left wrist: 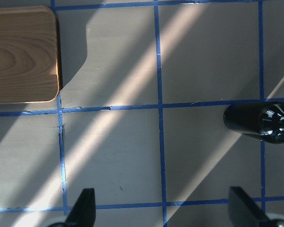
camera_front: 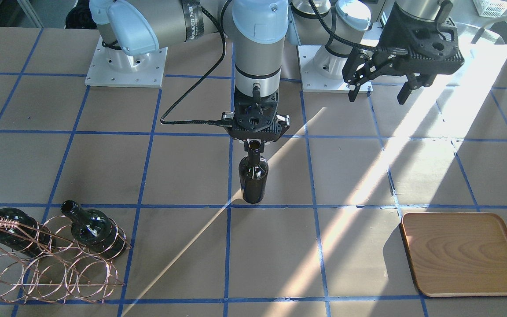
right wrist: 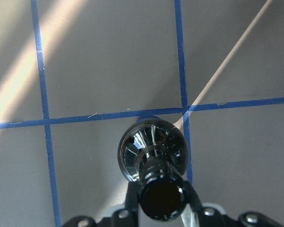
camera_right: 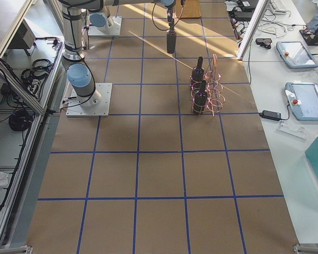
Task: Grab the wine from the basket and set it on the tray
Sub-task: 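Stand the bottle upright on the table and open the right gripper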
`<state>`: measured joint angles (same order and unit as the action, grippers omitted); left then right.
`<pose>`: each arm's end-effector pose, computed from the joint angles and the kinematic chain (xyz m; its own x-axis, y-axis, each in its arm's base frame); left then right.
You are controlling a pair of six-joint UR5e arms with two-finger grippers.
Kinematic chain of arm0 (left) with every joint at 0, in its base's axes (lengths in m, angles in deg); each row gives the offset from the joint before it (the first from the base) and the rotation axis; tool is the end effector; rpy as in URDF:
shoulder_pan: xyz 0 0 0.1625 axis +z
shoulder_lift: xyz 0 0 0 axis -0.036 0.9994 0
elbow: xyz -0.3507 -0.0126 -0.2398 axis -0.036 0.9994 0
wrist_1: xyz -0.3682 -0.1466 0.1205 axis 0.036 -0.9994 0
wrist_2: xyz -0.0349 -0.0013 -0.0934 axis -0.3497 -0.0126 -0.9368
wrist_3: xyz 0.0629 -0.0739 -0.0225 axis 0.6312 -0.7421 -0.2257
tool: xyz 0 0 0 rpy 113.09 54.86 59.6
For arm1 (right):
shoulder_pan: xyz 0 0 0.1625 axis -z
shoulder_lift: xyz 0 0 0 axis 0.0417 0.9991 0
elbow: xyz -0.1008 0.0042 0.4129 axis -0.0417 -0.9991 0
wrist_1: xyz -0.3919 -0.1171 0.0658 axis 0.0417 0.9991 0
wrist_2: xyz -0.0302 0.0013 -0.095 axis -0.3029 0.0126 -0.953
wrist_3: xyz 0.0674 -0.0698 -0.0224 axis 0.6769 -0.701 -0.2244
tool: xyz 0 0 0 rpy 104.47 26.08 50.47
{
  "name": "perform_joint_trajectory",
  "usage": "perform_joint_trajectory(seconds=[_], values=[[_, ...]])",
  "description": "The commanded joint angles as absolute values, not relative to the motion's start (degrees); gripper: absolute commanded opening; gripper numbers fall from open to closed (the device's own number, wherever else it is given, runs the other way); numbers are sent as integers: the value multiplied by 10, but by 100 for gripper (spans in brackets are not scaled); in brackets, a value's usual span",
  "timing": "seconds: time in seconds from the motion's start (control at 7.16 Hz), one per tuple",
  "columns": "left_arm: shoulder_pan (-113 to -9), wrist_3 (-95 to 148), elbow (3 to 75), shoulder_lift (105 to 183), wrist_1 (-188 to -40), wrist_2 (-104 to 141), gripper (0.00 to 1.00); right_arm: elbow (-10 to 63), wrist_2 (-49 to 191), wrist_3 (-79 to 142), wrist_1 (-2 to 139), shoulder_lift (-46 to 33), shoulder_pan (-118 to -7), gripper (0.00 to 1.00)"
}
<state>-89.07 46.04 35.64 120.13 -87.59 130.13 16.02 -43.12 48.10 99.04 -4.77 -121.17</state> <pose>-0.1087 -0.4747 0.5413 -0.9994 0.0328 -0.0087 0.0335 0.9937 -0.1070 0.4184 -0.4880 0.4011 -0.9960 0.0784 -0.0436 0.0822 0.9921 -0.0943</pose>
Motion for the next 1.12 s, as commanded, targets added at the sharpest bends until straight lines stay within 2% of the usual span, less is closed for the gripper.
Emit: perform_joint_trajectory(seconds=[0.0,0.14,0.28,0.7,0.98], values=[[-891,461,356,1201,-876,1302,100,161,-432,475,990,-48,-1212,77],[-891,461,356,1201,-876,1302,100,161,-432,479,990,-46,-1212,85],[-891,461,356,1202,-876,1304,100,160,-431,481,989,-42,-1212,100],[-876,462,356,1203,-882,1312,100,153,-387,464,973,31,-1188,100],[-879,462,357,1202,-883,1306,100,154,-391,416,920,63,-1114,100]])
